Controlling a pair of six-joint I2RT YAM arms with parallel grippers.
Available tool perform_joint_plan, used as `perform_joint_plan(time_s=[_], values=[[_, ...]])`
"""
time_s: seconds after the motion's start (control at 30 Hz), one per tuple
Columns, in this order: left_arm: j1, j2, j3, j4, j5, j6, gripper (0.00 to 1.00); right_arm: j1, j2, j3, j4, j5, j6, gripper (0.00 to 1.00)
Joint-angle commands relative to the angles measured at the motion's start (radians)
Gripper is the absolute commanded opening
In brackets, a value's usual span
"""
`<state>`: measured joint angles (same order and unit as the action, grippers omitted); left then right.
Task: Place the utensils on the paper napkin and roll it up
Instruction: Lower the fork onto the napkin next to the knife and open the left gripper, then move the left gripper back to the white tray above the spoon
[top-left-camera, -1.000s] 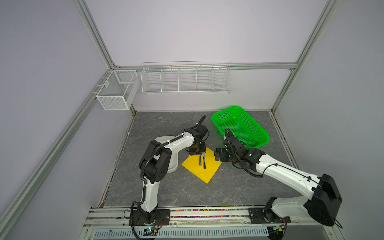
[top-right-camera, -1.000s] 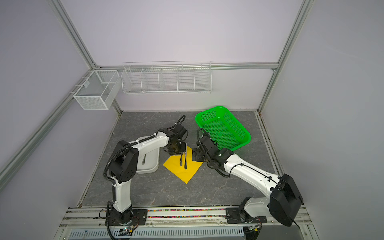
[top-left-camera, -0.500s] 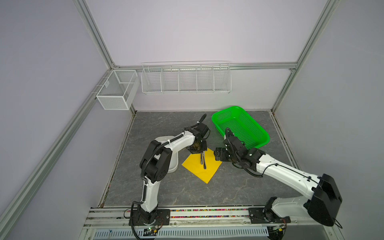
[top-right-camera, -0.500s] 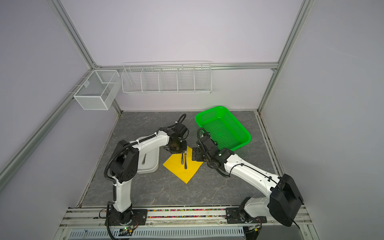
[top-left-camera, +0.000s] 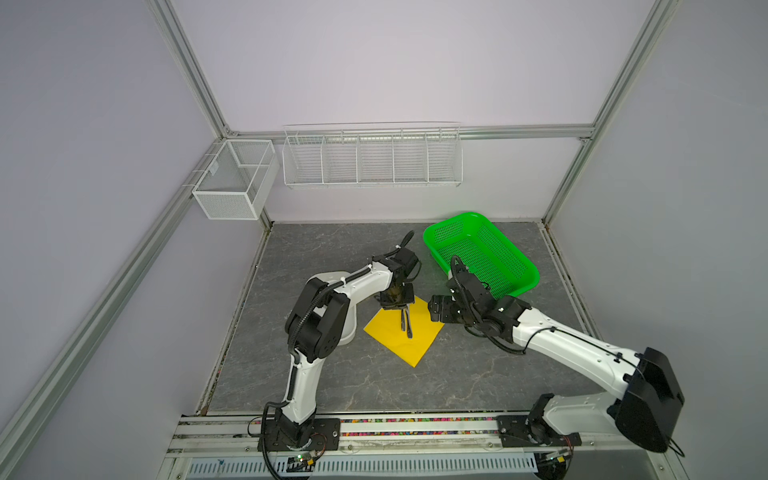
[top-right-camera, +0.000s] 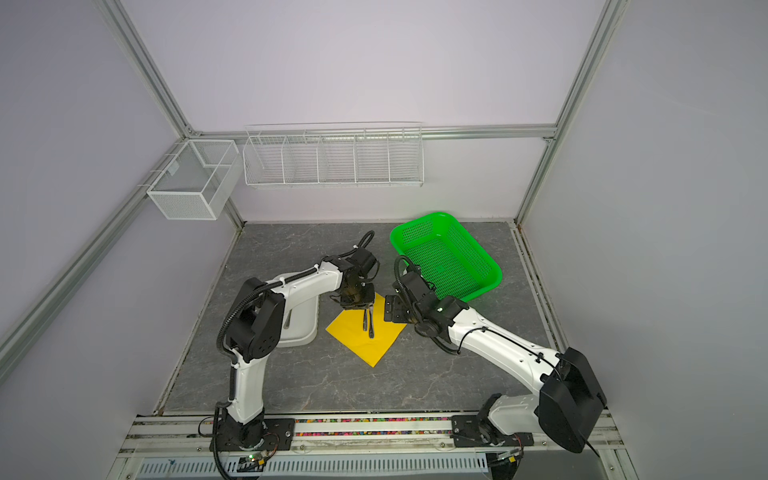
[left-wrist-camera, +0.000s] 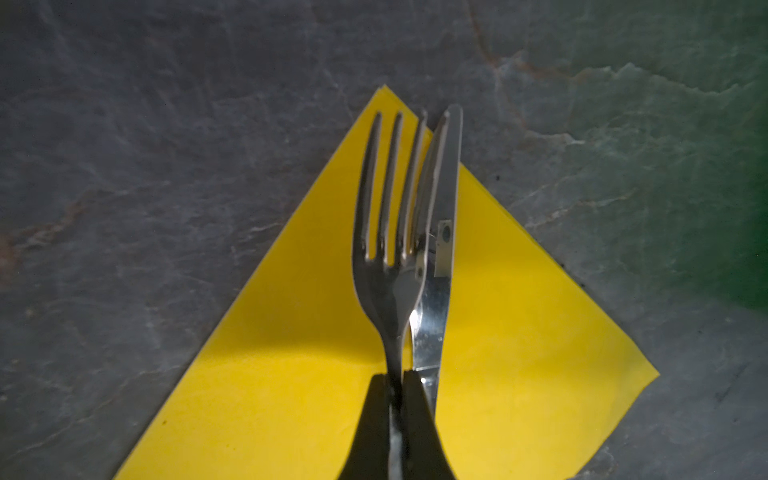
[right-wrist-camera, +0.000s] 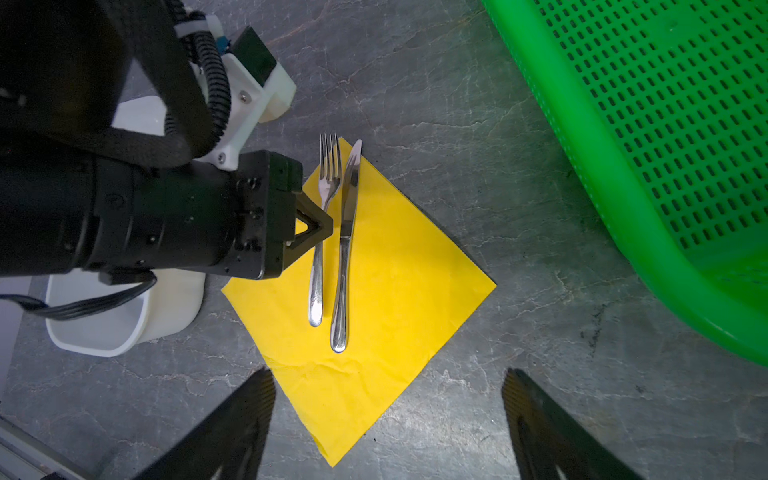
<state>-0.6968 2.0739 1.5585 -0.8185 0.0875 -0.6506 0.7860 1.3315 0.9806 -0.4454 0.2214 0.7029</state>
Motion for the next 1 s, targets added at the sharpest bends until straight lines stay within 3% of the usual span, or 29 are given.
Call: perform_joint_plan(time_s=[0.0, 0.73, 0.97], values=[[-0.006, 0.0, -0.02, 0.002, 0.003, -0.039, 0.06, -0.007, 0.0, 0.002, -0.024, 0.017, 0.006, 0.89], [-0.007, 0.01, -0.025, 0.001, 0.025, -0.039, 0.14, -0.007, 0.005, 0.007, -0.03, 0.019, 0.014, 0.89], [-0.006, -0.076, -0.008, -0.044, -0.017, -0.035, 0.23, -0.008, -0.001, 0.013, -0.038, 0.023, 0.009, 0.89]])
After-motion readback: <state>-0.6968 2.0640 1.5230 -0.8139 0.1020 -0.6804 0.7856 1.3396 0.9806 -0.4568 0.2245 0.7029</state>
